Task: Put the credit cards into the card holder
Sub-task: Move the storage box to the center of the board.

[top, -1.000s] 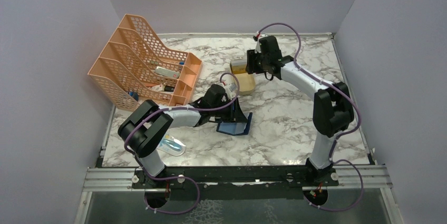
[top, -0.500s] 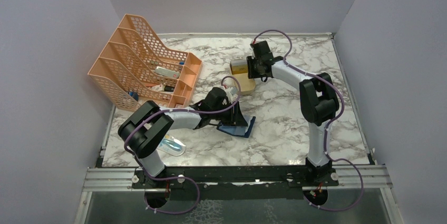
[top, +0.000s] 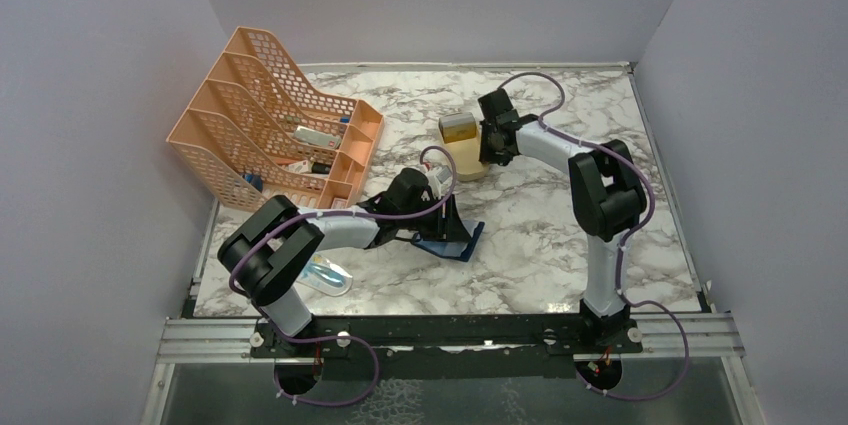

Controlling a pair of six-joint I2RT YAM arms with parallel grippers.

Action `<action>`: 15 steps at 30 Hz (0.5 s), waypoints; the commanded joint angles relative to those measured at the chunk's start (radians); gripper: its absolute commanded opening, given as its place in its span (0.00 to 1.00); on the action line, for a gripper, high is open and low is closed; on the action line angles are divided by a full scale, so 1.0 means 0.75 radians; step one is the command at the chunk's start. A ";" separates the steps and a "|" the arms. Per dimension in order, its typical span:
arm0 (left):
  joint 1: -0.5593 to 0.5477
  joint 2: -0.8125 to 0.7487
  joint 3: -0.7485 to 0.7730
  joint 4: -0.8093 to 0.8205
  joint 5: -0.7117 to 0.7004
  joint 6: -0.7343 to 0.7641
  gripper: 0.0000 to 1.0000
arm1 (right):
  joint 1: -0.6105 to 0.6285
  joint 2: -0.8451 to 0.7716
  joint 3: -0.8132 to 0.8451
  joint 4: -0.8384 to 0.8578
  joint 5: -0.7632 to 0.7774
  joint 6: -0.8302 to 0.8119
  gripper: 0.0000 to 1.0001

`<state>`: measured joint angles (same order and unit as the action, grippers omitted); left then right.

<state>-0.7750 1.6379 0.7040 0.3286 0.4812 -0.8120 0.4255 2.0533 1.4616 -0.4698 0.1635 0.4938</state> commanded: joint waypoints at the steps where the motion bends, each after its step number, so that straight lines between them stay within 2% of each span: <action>1: -0.010 -0.050 -0.023 0.037 -0.008 0.019 0.48 | -0.007 -0.087 -0.097 -0.089 0.098 0.152 0.19; 5: -0.014 -0.056 -0.034 0.036 -0.013 0.027 0.49 | -0.007 -0.163 -0.201 -0.110 0.095 0.259 0.15; 15: -0.018 -0.074 -0.057 0.043 -0.021 0.033 0.49 | -0.005 -0.430 -0.539 -0.135 0.037 0.673 0.16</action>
<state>-0.7811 1.6199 0.6754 0.3313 0.4808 -0.8078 0.4240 1.7992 1.1233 -0.5117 0.1936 0.8188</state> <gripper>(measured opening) 0.487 0.154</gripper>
